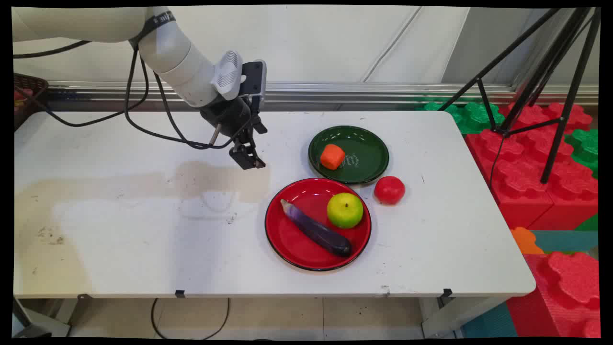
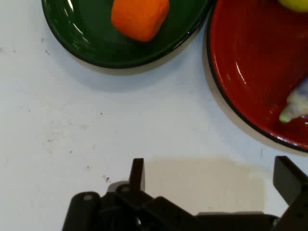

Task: Pick up the eggplant from the red plate

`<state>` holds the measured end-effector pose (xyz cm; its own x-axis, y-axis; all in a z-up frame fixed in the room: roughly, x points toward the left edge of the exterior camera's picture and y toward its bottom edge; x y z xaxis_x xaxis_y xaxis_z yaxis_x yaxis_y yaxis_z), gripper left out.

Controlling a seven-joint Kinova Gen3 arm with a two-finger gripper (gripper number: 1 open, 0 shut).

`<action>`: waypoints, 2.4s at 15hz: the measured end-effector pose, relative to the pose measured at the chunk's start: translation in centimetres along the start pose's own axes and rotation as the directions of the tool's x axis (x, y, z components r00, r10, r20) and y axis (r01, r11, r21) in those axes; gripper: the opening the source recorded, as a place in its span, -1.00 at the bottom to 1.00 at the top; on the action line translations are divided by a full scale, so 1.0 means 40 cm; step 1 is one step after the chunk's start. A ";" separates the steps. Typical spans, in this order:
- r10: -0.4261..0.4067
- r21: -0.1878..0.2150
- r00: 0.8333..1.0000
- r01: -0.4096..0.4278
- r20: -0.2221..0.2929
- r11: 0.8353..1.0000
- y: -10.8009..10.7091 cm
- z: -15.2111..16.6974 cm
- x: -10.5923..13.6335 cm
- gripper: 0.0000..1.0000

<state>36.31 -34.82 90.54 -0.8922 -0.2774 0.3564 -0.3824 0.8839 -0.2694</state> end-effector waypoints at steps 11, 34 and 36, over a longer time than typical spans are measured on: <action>0.073 -0.036 0.997 -0.073 0.008 0.997 0.003 -0.016 -0.004 1.00; 0.280 -0.248 0.953 -0.302 -0.120 0.921 0.184 0.123 0.121 1.00; 0.285 -0.254 0.950 -0.308 -0.123 0.917 0.187 0.154 0.128 1.00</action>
<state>27.40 -31.96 84.85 -0.9276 0.0349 0.3720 -0.0146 0.9915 -0.1296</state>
